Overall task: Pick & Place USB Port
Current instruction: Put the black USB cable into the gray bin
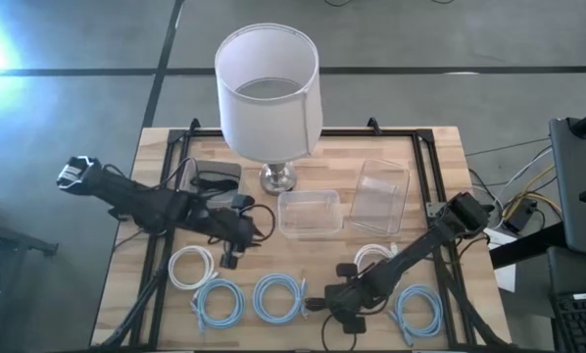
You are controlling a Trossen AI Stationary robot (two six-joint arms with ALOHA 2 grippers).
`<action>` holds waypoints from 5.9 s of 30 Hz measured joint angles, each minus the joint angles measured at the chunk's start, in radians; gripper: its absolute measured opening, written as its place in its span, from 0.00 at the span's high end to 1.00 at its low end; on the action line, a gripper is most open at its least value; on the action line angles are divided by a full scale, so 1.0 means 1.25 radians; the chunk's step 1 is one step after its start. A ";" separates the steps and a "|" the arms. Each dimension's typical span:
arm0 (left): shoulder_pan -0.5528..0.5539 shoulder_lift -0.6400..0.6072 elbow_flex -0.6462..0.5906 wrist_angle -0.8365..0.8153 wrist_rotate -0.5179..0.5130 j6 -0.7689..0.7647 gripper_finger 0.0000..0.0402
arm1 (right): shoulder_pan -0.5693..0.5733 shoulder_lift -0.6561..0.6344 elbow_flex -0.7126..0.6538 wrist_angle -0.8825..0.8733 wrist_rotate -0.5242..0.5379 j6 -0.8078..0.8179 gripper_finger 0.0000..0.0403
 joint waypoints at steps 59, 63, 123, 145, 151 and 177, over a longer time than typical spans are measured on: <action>-0.038 0.002 -0.417 1.078 -0.134 0.133 0.72 | -0.210 -0.150 0.072 0.393 0.461 -0.474 0.94; -0.038 0.002 -0.404 1.081 -0.128 0.136 0.72 | -0.217 -0.150 0.072 0.393 0.413 -0.493 0.94; 0.065 -0.357 -0.404 -0.277 -0.804 -0.746 0.91 | -0.192 -0.167 0.066 0.317 0.430 -0.491 0.60; 0.194 -0.171 -0.398 -0.332 -0.694 -0.826 0.66 | -0.192 -0.166 0.065 0.315 0.418 -0.478 0.58; 0.194 -0.169 -0.363 -0.332 -0.697 -0.772 0.57 | -0.193 -0.165 0.065 0.299 0.366 -0.470 0.55; 0.219 -0.167 -0.312 0.021 -0.775 -0.374 0.52 | -0.195 -0.162 0.065 0.298 0.365 -0.479 0.55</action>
